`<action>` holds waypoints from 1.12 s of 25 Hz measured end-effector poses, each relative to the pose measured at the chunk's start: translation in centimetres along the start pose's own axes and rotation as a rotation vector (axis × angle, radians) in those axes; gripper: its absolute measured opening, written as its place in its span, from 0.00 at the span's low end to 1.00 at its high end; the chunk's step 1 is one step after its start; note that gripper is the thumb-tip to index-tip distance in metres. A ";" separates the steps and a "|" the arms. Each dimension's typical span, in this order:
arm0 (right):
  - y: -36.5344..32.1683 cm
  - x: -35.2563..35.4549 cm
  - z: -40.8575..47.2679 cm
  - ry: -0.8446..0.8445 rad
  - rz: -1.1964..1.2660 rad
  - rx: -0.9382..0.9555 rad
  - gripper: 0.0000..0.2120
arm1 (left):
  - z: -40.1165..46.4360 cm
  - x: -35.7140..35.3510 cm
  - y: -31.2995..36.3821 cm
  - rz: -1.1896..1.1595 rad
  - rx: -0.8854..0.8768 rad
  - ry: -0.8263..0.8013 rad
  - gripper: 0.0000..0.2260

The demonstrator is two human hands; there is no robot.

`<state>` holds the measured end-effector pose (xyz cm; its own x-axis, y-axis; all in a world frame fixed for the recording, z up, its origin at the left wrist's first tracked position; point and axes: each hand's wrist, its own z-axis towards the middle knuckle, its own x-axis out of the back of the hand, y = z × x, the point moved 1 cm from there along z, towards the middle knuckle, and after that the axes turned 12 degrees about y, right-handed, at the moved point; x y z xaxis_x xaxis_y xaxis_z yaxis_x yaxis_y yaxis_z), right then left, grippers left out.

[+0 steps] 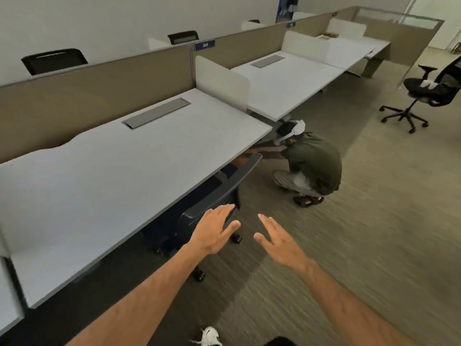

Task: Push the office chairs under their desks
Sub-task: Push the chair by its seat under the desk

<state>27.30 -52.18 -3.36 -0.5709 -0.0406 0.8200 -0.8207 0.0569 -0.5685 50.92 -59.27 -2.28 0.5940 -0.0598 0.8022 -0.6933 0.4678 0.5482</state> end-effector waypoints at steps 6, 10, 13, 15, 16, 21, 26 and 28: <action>0.3 0.8 16.1 -0.079 -0.141 0.236 0.34 | 6.5 -0.9 -6.3 0.154 0.293 0.051 0.31; 1.9 1.4 25.7 -0.121 -0.311 0.449 0.32 | 8.1 -3.5 -8.0 0.191 0.535 0.019 0.32; 3.8 1.5 31.1 -0.230 -0.433 0.593 0.32 | 8.6 -5.1 -8.0 0.257 0.670 0.016 0.35; 5.6 1.3 33.3 -0.294 -0.492 0.677 0.33 | 8.7 -6.3 -7.7 0.341 0.732 0.011 0.36; 6.4 1.4 34.3 -0.308 -0.507 0.720 0.33 | 8.7 -6.8 -7.5 0.381 0.752 0.014 0.36; 7.8 2.1 38.5 -0.342 -0.540 0.905 0.37 | 8.5 -8.0 -6.6 0.452 0.816 0.073 0.38; 7.6 2.0 39.1 -0.293 -0.498 0.970 0.40 | 8.8 -8.0 -6.2 0.470 0.849 0.084 0.36; 7.8 1.9 38.9 -0.275 -0.503 0.981 0.39 | 8.9 -8.2 -6.0 0.491 0.848 0.088 0.36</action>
<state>18.93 -90.66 -8.82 -0.0576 -0.0628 0.9964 -0.5536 -0.8285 -0.0842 46.59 -69.39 -10.01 0.1658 0.0541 0.9847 -0.9139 -0.3667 0.1741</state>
